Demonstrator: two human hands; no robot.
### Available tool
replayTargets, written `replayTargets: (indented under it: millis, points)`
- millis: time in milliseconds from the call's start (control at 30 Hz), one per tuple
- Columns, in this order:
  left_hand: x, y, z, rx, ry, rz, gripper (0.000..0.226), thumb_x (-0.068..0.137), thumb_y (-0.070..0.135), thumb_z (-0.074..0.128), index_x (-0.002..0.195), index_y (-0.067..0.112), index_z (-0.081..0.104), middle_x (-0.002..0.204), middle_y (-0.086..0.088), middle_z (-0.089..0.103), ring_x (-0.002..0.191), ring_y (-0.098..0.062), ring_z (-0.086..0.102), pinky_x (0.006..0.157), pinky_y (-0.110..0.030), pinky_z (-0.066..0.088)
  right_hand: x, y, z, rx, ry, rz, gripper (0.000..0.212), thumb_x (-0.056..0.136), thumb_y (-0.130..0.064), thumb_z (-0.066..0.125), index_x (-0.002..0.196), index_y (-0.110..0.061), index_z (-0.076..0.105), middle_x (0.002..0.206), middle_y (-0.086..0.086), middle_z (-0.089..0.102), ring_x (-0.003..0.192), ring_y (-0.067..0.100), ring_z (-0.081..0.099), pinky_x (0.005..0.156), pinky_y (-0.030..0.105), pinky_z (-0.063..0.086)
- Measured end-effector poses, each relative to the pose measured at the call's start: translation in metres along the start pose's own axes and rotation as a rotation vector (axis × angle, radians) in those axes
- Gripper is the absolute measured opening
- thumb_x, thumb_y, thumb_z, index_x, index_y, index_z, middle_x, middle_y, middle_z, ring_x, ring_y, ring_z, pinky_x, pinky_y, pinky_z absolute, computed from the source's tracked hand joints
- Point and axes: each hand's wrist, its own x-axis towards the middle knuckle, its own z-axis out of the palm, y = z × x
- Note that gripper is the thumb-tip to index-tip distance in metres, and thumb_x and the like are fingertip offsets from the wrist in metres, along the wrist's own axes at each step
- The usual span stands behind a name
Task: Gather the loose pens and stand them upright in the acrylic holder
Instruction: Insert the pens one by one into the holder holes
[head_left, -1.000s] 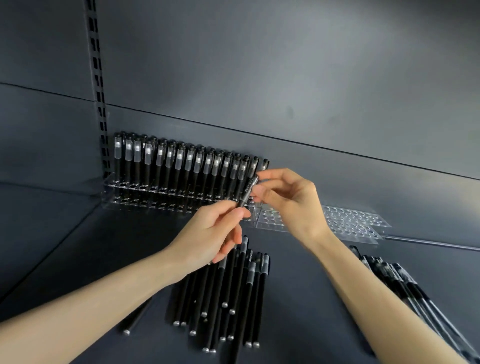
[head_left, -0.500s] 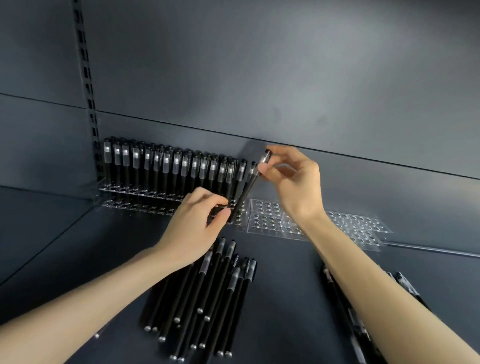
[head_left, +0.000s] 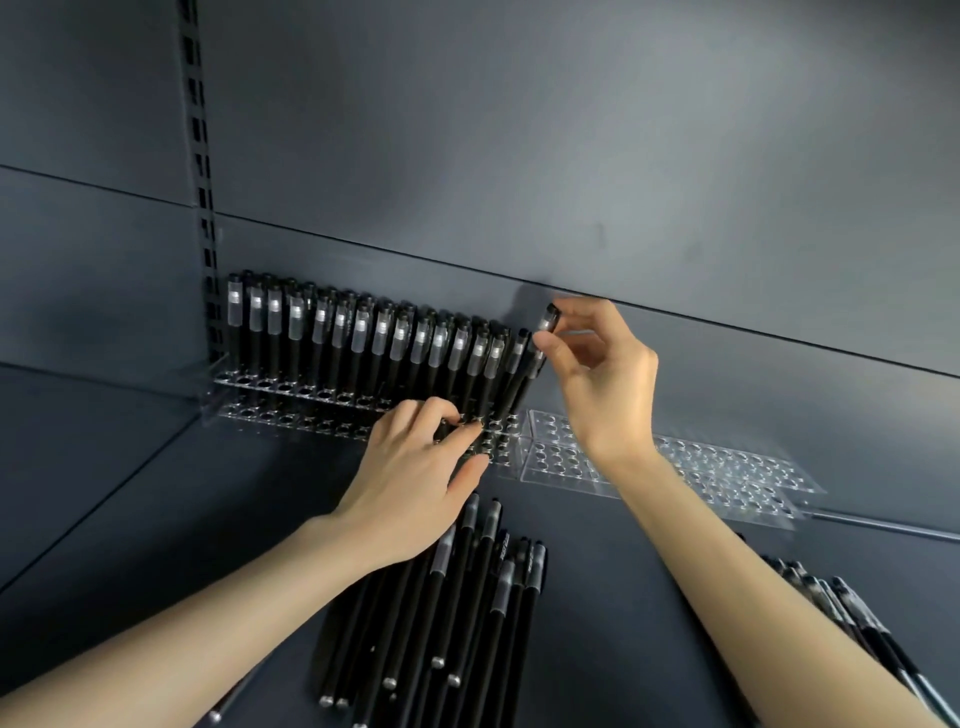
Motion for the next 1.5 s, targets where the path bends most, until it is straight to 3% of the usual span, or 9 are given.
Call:
replayTargets:
  millis: [200,367,600,800,933,1167,1267,1400,1500]
  points:
    - [0.001,0.000,0.001,0.016,-0.003,0.003,0.054,0.093,0.046,0.029,0.119,0.015,0.065,0.111,-0.001,0.056,0.104,-0.026,0.054,0.090,-0.045,0.045,-0.005,0.007,0.010,-0.180,-0.109,-0.017,0.020,0.088,-0.008,0.065,0.107,-0.011,0.067,0.078,-0.007,0.063,0.071,0.011,0.062,0.071,0.004,0.044]
    - [0.001,-0.001,0.001,0.006,-0.010,0.001,0.055,0.093,0.046,0.029,0.120,0.014,0.064,0.112,-0.002,0.056,0.105,-0.027,0.054,0.091,-0.046,0.044,-0.007,0.007,0.011,-0.296,-0.142,-0.047,0.020,0.089,-0.011,0.064,0.108,-0.011,0.067,0.074,-0.009,0.063,0.073,0.019,0.065,0.076,0.030,0.052]
    - [0.000,0.002,-0.004,-0.003,-0.030,0.004,0.058,0.092,0.047,0.026,0.120,0.013,0.064,0.113,-0.003,0.057,0.103,-0.028,0.054,0.092,-0.046,0.044,-0.010,0.007,0.006,-0.334,-0.151,-0.048,0.026,0.088,-0.009,0.064,0.114,-0.015,0.065,0.079,-0.009,0.063,0.074,0.017,0.064,0.077,0.034,0.054]
    - [-0.002,0.010,-0.017,-0.047,-0.045,-0.037,0.055,0.095,0.050,0.024,0.137,0.021,0.047,0.133,0.006,0.042,0.123,-0.017,0.038,0.109,-0.034,0.022,-0.016,0.002,0.002,-0.306,-0.146,-0.024,0.024,0.088,-0.012,0.063,0.112,-0.015,0.063,0.084,-0.007,0.063,0.076,0.016,0.063,0.075,0.040,0.054]
    - [-0.022,0.009,-0.037,-0.048,-0.115,-0.101,0.045,0.097,0.047,0.037,0.135,0.025,0.044,0.133,0.010,0.041,0.124,-0.011,0.035,0.103,-0.030,0.032,-0.033,-0.008,-0.002,-0.221,-0.158,0.080,0.012,0.091,-0.018,0.060,0.103,-0.016,0.065,0.080,-0.004,0.065,0.071,0.012,0.061,0.072,0.035,0.054]
    - [-0.073,-0.003,-0.059,-0.095,-0.339,-0.329,0.081,0.078,0.073,0.044,0.140,0.021,0.032,0.137,0.008,0.037,0.128,-0.011,0.034,0.101,-0.030,0.038,-0.072,-0.028,0.003,-0.216,-0.496,0.180,0.010,0.091,-0.019,0.060,0.097,-0.014,0.067,0.091,-0.005,0.066,0.080,0.003,0.059,0.071,0.007,0.045]
    - [-0.074,-0.008,-0.060,-0.134,-0.372,-0.342,0.079,0.080,0.069,0.049,0.139,0.020,0.033,0.134,0.006,0.040,0.124,-0.013,0.039,0.098,-0.028,0.039,-0.083,-0.034,0.009,-0.271,-0.672,0.197,0.022,0.091,-0.027,0.060,0.110,-0.015,0.064,0.107,-0.002,0.065,0.098,0.010,0.059,0.083,0.018,0.046]
    - [-0.069,-0.014,-0.061,-0.186,-0.421,-0.305,0.069,0.083,0.057,0.058,0.136,0.018,0.039,0.121,0.005,0.044,0.107,-0.014,0.051,0.090,-0.030,0.045,-0.094,-0.037,0.019,-0.355,-0.771,0.231,0.033,0.091,-0.036,0.058,0.121,-0.020,0.058,0.118,-0.002,0.058,0.105,0.013,0.052,0.081,0.016,0.038]
    - [-0.064,-0.025,-0.060,-0.228,-0.422,-0.310,0.063,0.078,0.050,0.067,0.128,0.016,0.049,0.113,0.002,0.052,0.098,-0.016,0.055,0.086,-0.030,0.047,-0.100,-0.037,0.030,-0.444,-0.771,0.271,0.037,0.091,-0.040,0.057,0.122,-0.020,0.056,0.120,0.002,0.057,0.114,0.022,0.048,0.097,0.034,0.040]
